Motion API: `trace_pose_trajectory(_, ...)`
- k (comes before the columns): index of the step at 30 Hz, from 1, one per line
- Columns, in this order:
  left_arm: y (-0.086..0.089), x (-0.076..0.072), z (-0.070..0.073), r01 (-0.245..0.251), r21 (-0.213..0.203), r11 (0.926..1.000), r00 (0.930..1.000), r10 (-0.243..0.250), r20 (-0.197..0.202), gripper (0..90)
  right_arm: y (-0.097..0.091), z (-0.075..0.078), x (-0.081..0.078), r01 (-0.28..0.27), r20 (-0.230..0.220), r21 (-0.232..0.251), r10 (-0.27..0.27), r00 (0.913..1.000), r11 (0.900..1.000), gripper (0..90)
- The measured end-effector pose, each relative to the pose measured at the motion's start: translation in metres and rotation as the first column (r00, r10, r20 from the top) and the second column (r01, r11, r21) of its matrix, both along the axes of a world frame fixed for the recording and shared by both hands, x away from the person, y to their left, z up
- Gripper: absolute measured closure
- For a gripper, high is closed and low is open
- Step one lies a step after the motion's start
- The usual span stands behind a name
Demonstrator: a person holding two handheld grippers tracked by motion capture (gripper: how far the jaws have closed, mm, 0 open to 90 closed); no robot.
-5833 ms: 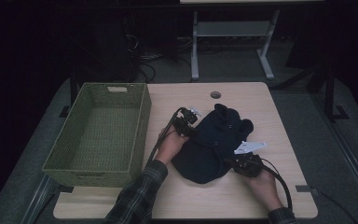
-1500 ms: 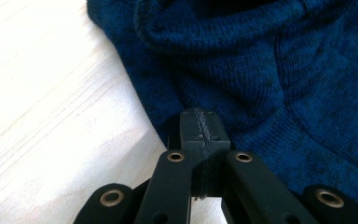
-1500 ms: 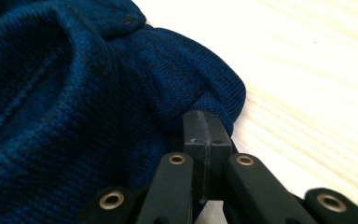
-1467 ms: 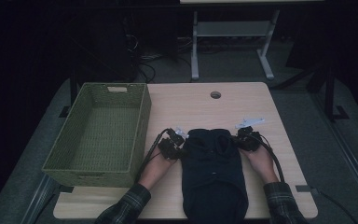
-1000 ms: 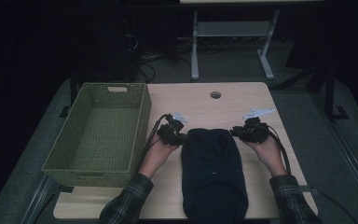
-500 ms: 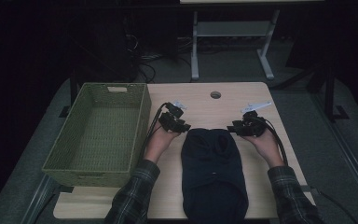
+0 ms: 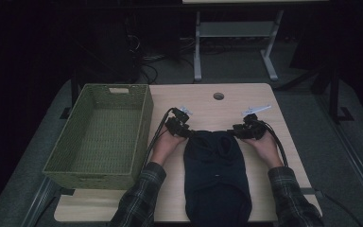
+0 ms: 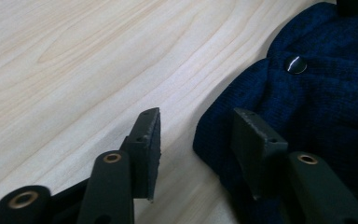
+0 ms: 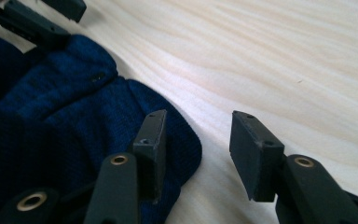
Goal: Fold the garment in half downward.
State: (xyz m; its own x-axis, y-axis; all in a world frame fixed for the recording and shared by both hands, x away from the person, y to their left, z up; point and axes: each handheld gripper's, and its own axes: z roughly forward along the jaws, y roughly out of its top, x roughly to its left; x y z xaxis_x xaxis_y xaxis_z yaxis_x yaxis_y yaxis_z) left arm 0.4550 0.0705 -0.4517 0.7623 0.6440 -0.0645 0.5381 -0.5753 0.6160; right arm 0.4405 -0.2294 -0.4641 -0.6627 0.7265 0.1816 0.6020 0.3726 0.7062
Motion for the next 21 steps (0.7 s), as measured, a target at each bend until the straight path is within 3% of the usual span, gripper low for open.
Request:
trace_pose_trajectory(4,-0.0011,-0.0018,-0.0034,0.017,0.007,0.9998,0.9998,-0.017,0.014,52.4,0.0015,-0.005,0.0001,-0.026,-0.017,-0.011,0.026,0.9995,0.9996,56.3)
trace_pose_trajectory(7,-0.0001,-0.0017,-0.0052,0.029,-0.011,0.9995,0.9996,-0.029,-0.003,56.4,0.0016,-0.007,-0.0014,-0.022,-0.037,-0.004,0.022,0.9991,0.9998,57.2)
trace_pose_trajectory(9,-0.0001,-0.0017,-0.0055,0.046,-0.022,0.9987,0.9988,-0.046,-0.015,66.9,0.0011,-0.0083,-0.0015,-0.022,-0.052,0.015,0.023,0.9984,0.9996,61.3)
trace_pose_trajectory(11,-0.0012,-0.0025,-0.0056,0.059,-0.029,0.9979,0.9979,-0.06,-0.026,70.9,0.0011,-0.0089,-0.0009,-0.032,-0.064,0.032,0.034,0.9974,0.999,67.8)
trace_pose_trajectory(15,0.0,-0.0013,-0.0069,0.05,-0.063,0.9968,0.9973,-0.053,-0.052,77.1,0.0009,-0.0098,-0.0011,-0.031,-0.085,0.052,0.035,0.9958,0.9982,72.1)
trace_pose_trajectory(18,0.0015,-0.0004,-0.0073,0.053,-0.073,0.996,0.9962,-0.057,-0.065,81.5,0.0027,-0.0089,-0.0021,-0.041,-0.086,0.052,0.046,0.9952,0.9978,79.2)
trace_pose_trajectory(21,-0.0002,-0.0019,-0.0062,0.065,-0.053,0.9965,0.9964,-0.068,-0.051,84.1,0.0069,-0.0067,-0.0049,-0.038,-0.066,0.019,0.04,0.997,0.9991,82.9)
